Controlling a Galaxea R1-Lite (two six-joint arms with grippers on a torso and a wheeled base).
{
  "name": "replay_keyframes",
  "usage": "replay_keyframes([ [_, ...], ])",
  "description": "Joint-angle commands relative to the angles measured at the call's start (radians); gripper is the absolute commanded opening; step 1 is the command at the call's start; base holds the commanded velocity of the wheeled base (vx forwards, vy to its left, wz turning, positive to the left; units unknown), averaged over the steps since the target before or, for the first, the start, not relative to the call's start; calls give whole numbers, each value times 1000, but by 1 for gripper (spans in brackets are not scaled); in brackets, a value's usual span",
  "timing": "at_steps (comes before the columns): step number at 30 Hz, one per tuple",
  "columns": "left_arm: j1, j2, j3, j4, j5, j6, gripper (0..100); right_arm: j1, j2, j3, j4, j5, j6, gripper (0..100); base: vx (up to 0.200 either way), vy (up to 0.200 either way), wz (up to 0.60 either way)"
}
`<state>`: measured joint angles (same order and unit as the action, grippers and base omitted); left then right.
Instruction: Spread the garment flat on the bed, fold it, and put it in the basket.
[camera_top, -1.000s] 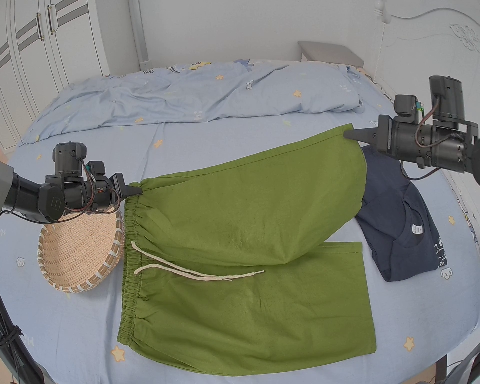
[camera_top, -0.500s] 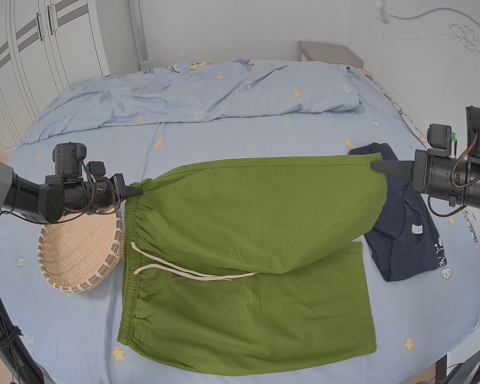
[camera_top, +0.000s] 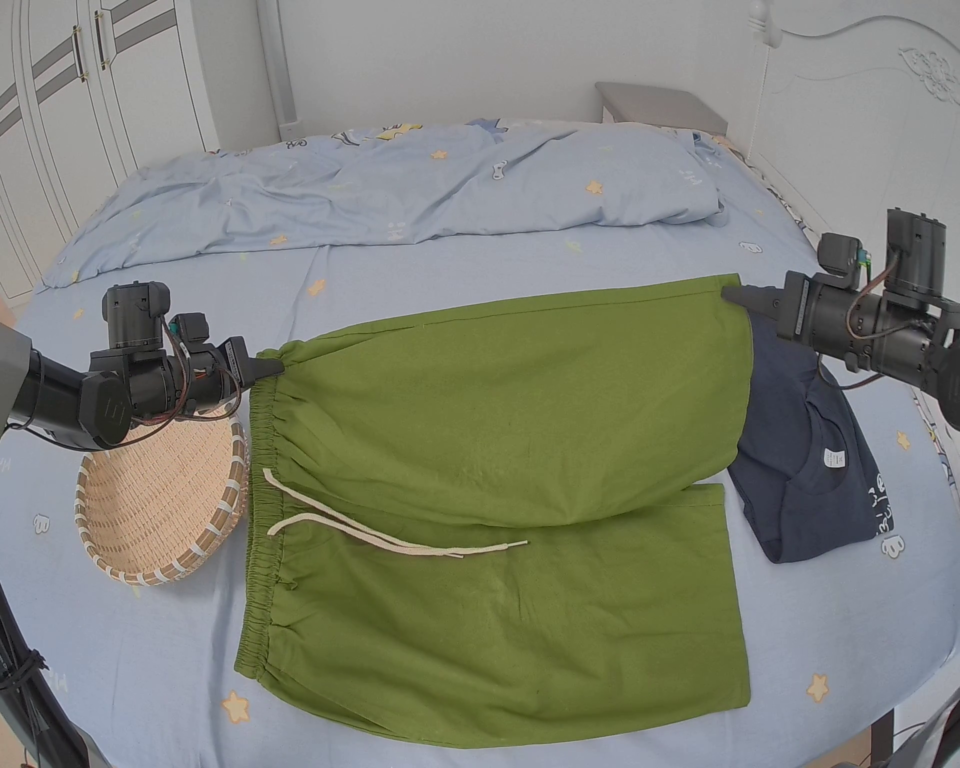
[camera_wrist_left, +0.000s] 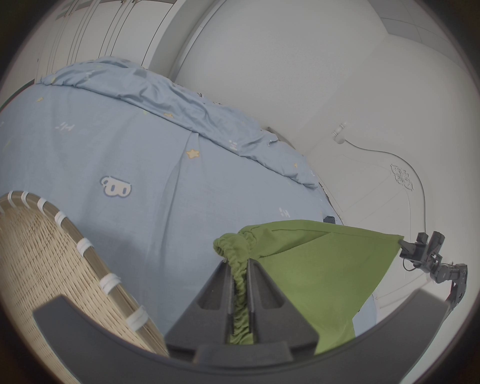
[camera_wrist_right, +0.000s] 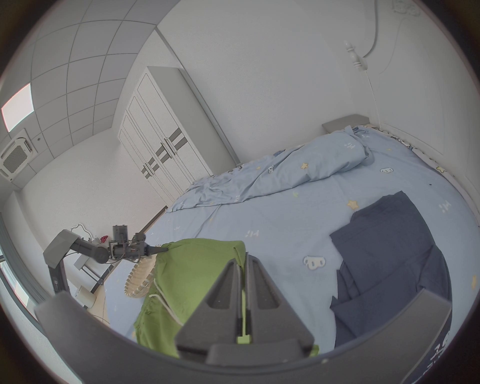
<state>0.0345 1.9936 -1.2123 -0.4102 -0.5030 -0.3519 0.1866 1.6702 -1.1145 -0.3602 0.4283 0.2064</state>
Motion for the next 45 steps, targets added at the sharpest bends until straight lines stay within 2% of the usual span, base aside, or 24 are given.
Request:
replay_keyframes([
  [1,2,31,2,-48,1,-1,0,-18,212,-157,-14,1,-1,0,0,0,0],
  [15,8,100,-19,-145,1,-2,0,-39,465,-512,63,-10,-1,0,0,0,0],
  [37,24,180,-122,-151,3,-2,0,-39,646,-775,164,-56,-8,0,0,0,0],
  [38,24,180,-124,-151,3,-2,100,-39,646,-778,165,-57,-8,100,0,0,0],
  [45,21,191,-147,-153,3,-2,100,-38,678,-834,193,-60,-7,100,0,0,0],
])
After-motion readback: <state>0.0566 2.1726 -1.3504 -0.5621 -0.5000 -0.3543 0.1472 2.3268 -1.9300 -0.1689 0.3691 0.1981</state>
